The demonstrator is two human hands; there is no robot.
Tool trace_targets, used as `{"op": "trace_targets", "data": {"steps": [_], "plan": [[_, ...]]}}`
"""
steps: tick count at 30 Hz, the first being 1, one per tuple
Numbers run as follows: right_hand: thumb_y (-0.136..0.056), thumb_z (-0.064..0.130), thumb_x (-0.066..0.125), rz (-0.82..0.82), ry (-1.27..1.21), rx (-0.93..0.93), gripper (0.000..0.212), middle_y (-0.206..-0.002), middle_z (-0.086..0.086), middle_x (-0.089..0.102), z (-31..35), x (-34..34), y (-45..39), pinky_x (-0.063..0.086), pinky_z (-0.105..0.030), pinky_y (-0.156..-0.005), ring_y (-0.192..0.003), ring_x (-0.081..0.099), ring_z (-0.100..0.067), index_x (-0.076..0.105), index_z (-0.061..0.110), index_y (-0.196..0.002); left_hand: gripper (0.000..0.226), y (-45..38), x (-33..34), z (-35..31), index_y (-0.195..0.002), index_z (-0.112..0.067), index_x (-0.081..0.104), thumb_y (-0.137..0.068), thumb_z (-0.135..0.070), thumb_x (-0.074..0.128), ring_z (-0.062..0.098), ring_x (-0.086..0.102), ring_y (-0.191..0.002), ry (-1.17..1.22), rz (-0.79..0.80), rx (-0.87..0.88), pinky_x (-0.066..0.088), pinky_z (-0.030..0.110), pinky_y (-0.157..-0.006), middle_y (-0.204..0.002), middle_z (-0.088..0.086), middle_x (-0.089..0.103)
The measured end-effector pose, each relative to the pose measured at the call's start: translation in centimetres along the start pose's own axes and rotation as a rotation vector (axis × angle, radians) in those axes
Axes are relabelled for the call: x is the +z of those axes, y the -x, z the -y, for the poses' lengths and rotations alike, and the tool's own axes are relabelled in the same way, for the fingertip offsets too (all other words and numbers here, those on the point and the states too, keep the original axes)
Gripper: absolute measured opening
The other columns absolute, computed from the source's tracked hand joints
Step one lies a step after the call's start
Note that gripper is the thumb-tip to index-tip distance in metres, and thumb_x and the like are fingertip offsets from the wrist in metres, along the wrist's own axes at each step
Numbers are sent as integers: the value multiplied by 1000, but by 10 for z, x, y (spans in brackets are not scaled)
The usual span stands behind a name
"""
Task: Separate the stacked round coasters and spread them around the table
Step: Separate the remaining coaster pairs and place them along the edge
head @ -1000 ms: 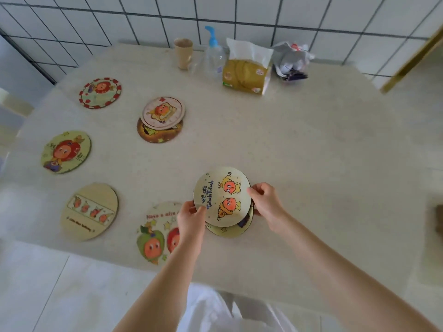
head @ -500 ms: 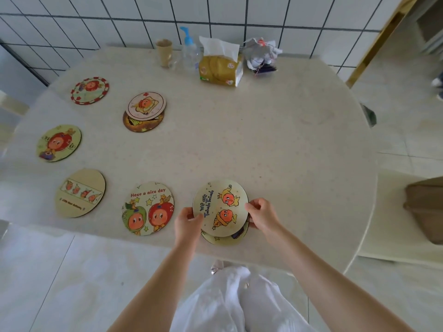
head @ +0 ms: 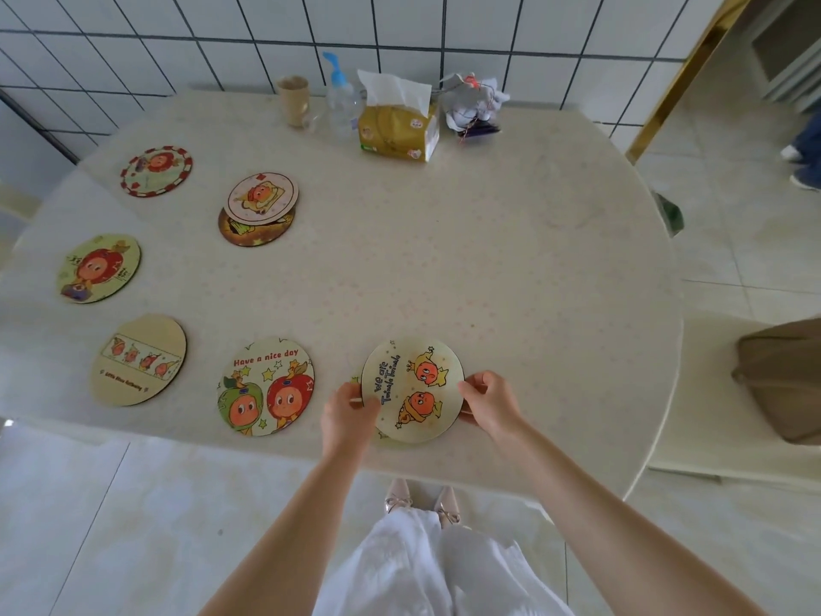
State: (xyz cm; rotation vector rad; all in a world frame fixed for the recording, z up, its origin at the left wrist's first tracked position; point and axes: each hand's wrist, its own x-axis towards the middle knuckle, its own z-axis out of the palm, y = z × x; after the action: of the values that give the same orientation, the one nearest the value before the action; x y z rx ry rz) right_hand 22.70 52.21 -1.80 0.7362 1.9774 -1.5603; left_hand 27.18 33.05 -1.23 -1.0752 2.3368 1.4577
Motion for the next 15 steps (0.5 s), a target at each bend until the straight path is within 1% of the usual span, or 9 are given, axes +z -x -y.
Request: {"op": "trace_targets", "data": {"steps": [1, 3, 5, 7, 9, 11, 12, 14, 15], "plan": [[-93, 12, 55, -15, -18, 2, 5, -107, -18, 66, -2, -5, 1, 61, -43, -80, -96, 70, -34, 56, 10, -88, 18, 3, 4, -2, -100, -15, 67, -83, -12, 61, 26, 66, -86, 38, 32, 13, 56, 40, -72, -93, 0, 69], [-94, 12, 55, -55, -47, 10, 5, -107, -16, 66, -7, -19, 1, 61, -39, -76, -94, 71, -32, 56, 11, -88, 20, 9, 15, -7, -100, -18, 66, -84, -7, 60, 28, 68, -85, 80, 94, 36, 59, 46, -77, -89, 0, 69], [-94, 12, 54, -88, -65, 20, 5, -105, -15, 65, -14, -34, 2, 61, -35, -74, -96, 70, -31, 56, 11, -89, 23, 13, 27, -11, -98, -22, 65, -84, -4, 59, 27, 68, -81, 88, 134, 42, 60, 46, -75, -90, 3, 70], [-93, 10, 54, -117, -100, 35, 3, -102, -14, 64, -23, -49, 4, 60, -31, -71, -92, 68, -28, 57, 9, -92, 24, 18, 42, -15, -90, -25, 64, -83, -2, 58, 27, 68, -78, 77, 170, 57, 61, 43, -70, -90, 5, 71], [-92, 9, 56, -152, -150, 57, 4, -100, -14, 64, -34, -66, 6, 59, -31, -70, -90, 68, -28, 58, 7, -94, 27, 23, 59, -18, -84, -30, 62, -82, -3, 59, 20, 66, -78, 32, 201, 97, 59, 41, -69, -87, -2, 68], [-91, 8, 56, -191, -193, 96, 6, -102, -14, 66, -45, -85, 10, 59, -31, -70, -89, 70, -27, 58, 7, -96, 29, 30, 76, -25, -84, -33, 61, -81, -4, 60, 11, 61, -76, -31, 228, 147, 54, 29, -64, -85, -13, 63], [-90, 6, 56, -201, -214, 114, 8, -105, -14, 66, -50, -92, 12, 59, -31, -70, -90, 70, -27, 58, 7, -98, 30, 32, 82, -27, -85, -33, 61, -81, -3, 60, 8, 60, -74, -48, 245, 157, 50, 24, -62, -84, -15, 63], [-89, 3, 55, -225, -260, 143, 12, -109, -14, 65, -61, -107, 15, 60, -34, -72, -96, 70, -30, 57, 9, -100, 30, 38, 98, -30, -86, -32, 62, -82, -3, 59, 6, 60, -69, -81, 298, 166, 48, 21, -59, -82, -15, 66], [-89, 2, 54, -240, -275, 153, 14, -110, -14, 65, -65, -112, 17, 60, -34, -71, -98, 69, -32, 56, 10, -100, 27, 40, 105, -31, -89, -29, 63, -83, -3, 59, 6, 60, -68, -104, 320, 173, 49, 21, -58, -82, -13, 66]]}}
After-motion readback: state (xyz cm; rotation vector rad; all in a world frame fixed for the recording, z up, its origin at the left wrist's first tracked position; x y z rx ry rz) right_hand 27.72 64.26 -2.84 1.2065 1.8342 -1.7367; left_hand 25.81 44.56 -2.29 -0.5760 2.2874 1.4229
